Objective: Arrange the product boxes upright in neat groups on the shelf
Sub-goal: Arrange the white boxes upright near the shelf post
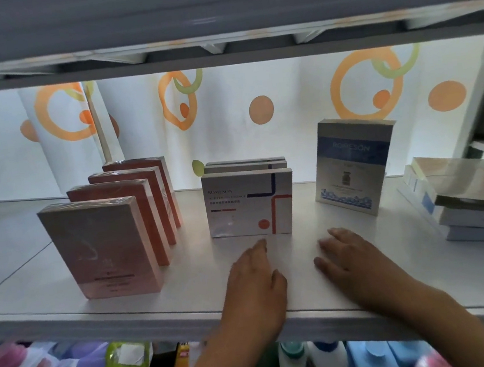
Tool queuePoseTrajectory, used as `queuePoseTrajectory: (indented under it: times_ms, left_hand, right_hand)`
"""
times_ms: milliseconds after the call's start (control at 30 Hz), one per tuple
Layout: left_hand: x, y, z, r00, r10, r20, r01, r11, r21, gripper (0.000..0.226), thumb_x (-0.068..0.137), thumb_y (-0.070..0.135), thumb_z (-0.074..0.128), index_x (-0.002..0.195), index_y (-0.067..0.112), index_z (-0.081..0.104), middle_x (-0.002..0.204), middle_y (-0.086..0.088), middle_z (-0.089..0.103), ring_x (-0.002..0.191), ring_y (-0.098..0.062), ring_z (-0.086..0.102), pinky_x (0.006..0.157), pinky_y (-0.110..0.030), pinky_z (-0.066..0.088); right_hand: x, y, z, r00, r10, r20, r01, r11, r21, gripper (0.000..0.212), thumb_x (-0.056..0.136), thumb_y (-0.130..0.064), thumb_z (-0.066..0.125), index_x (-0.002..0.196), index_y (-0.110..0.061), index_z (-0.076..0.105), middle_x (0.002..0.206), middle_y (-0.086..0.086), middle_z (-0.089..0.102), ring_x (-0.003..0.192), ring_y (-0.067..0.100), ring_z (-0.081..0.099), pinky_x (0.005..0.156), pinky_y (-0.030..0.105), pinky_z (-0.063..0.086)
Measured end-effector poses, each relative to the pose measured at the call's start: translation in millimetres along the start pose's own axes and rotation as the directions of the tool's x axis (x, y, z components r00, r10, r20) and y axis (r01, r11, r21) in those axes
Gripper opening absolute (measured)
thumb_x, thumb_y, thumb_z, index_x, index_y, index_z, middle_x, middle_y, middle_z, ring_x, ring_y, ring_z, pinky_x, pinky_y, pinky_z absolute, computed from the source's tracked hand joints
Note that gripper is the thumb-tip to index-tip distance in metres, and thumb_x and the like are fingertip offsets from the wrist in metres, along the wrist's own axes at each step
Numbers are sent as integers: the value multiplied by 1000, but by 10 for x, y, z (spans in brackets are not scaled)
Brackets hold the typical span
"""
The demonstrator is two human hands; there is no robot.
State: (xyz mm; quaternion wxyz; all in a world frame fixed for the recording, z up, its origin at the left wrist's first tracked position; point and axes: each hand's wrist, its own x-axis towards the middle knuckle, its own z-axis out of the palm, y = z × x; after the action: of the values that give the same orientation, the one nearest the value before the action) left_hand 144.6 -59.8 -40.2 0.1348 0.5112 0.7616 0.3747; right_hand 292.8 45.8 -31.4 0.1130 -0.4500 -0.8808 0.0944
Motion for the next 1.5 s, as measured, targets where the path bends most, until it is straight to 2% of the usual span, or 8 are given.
queuePoseTrajectory:
  times_ms: [133, 433, 600, 733, 867, 1000, 1333, 1500]
  left_hand:
    - [39, 391, 269, 988, 145, 48, -142, 988, -58, 50, 99, 27, 47, 145, 31, 28, 146, 11, 38, 121, 0, 37, 101, -15, 24]
    - [160, 1108, 887, 932, 339, 133, -326, 939, -111, 50, 99, 29, 48, 145, 34, 28, 152, 11, 33, 137, -11, 36, 109, -25, 29]
    - [362, 1470, 1190, 903, 416, 110, -390, 899, -197, 48, 98, 38, 47, 143, 30, 32, 149, 8, 37, 134, -14, 39, 108, -32, 34]
    - [680, 1765, 1394, 966, 249, 77, -212, 921, -326, 53, 96, 49, 44, 137, 16, 44, 135, -5, 52, 118, -20, 51, 99, -38, 43]
    - [984, 1881, 1588, 984, 89, 156, -37, 951, -306, 70, 88, 67, 41, 108, 4, 61, 102, -14, 65, 92, -28, 62, 80, -39, 48]
    - [1106, 1858, 1729, 972, 98, 213, 20, 871, -491, 43, 87, 53, 58, 72, 13, 64, 74, -5, 66, 66, -18, 57, 63, -29, 42]
    - [1133, 1733, 1730, 976, 204, 72, -140, 848, -511, 42, 85, 48, 62, 69, 10, 67, 65, -5, 64, 62, -16, 56, 64, -32, 45]
    - [1092, 1728, 1632, 964, 246, 101, -120, 743, -658, 32, 90, 37, 62, 85, 6, 70, 78, -6, 71, 73, -19, 66, 61, -34, 53]
  right_hand:
    - [-302, 332, -176, 1000, -11, -28, 12, 1000, 5, 53, 98, -49, 42, 147, -29, 34, 160, -7, 22, 147, 11, 19, 117, 27, 14]
    - [-691, 1033, -468, 947, 53, -316, -33, 997, 69, 40, 94, -33, 59, 134, -24, 54, 147, -5, 46, 136, 9, 39, 109, 20, 25]
    - [-740, 1401, -631, 673, 156, -723, -38, 984, 177, 16, 89, -14, 65, 105, -14, 67, 107, 2, 67, 101, 11, 57, 90, 4, 31]
    - [-615, 1653, -772, 483, 415, -771, -139, 906, 400, 26, 94, -24, 58, 116, -12, 62, 118, 5, 62, 109, 13, 50, 94, 22, 36]
    - [-407, 1818, -740, 536, 641, -549, -290, 750, 594, 58, 95, -52, 46, 137, -13, 49, 135, 8, 54, 124, 24, 49, 106, 42, 41]
    - [-353, 1852, -617, 552, 661, -509, -247, 712, 657, 57, 95, -56, 43, 132, -14, 54, 126, 5, 58, 116, 23, 55, 100, 38, 47]
    - [-410, 1915, -627, 573, 632, -522, -179, 718, 673, 48, 93, -41, 57, 131, -12, 59, 141, 1, 45, 128, 11, 40, 73, -12, 24]
    - [-459, 1904, -597, 583, 587, -562, -154, 759, 633, 48, 92, -43, 58, 133, -18, 58, 145, -7, 40, 135, 8, 32, 98, 1, 25]
